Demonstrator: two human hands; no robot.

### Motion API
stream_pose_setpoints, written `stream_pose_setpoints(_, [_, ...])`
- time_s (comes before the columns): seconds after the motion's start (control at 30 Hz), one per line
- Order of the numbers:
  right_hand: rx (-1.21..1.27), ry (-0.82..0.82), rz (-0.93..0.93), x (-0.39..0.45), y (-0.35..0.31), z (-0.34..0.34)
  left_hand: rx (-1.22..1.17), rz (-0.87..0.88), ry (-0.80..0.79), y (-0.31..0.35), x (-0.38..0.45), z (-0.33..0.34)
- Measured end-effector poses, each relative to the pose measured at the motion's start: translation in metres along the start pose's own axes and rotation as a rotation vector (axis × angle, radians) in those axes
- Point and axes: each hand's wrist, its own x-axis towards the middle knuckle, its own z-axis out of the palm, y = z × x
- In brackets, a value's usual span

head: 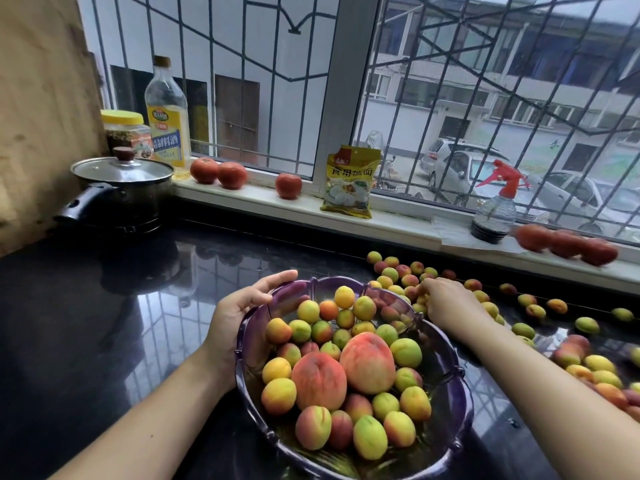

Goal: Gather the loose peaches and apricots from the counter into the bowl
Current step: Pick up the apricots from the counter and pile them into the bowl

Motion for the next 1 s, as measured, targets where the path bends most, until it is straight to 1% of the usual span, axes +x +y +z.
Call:
stream_pose_setpoints(0.13, [-0.009, -0.001, 0.000, -0.002, -0.002, -0.002, 0.014, -0.001, 0.014, 0.000, -0.001, 0.000])
stream_pose_setpoints(0.3, [0.071, 0.075, 0.006, -0.004, -0.001, -0.002, 0.016, -0.010, 0.032, 0.001, 0.000, -0.001])
stream_pose_setpoints(0.37, [0.192, 0.172, 0.015, -0.008, -0.004, -0.012, 0.018, -0.007, 0.036, 0.000, 0.001, -0.002])
stream_pose_setpoints(0.43, [0.396, 0.283, 0.015, -0.011, -0.011, -0.030, 0.013, -0.004, 0.036, 0.000, 0.002, -0.004])
stream_pose_setpoints(0.47, [0.495, 0.308, -0.010, -0.013, -0.017, -0.041, 0.012, -0.003, 0.037, 0.000, 0.003, -0.005])
stream_pose_setpoints(0.53, [0.674, 0.266, -0.112, -0.023, -0.039, -0.062, 0.010, -0.003, 0.039, -0.001, 0.004, -0.005])
stream_pose_setpoints(0.6, [0.807, 0.149, -0.257, -0.039, -0.068, -0.078, 0.012, 0.002, 0.043, -0.001, 0.004, -0.005])
stream_pose_setpoints(0.63, [0.812, 0.103, -0.333, -0.048, -0.083, -0.082, 0.012, 0.004, 0.042, 0.000, 0.003, -0.004])
stream_pose_setpoints(0.7, [0.730, 0.043, -0.477, -0.062, -0.113, -0.083, -0.003, 0.012, 0.034, 0.000, 0.002, -0.002])
stream_pose_setpoints(0.8, [0.525, 0.062, -0.688, -0.064, -0.145, -0.068, -0.040, 0.018, -0.005, 0.001, -0.001, 0.003])
stream_pose_setpoints(0.87, [0.434, 0.067, -0.754, -0.058, -0.157, -0.057, -0.066, 0.010, -0.041, 0.001, -0.003, 0.006])
stream_pose_setpoints(1.0, [0.294, 0.064, -0.801, -0.052, -0.162, -0.044, -0.081, 0.014, -0.058, 0.001, -0.002, 0.006])
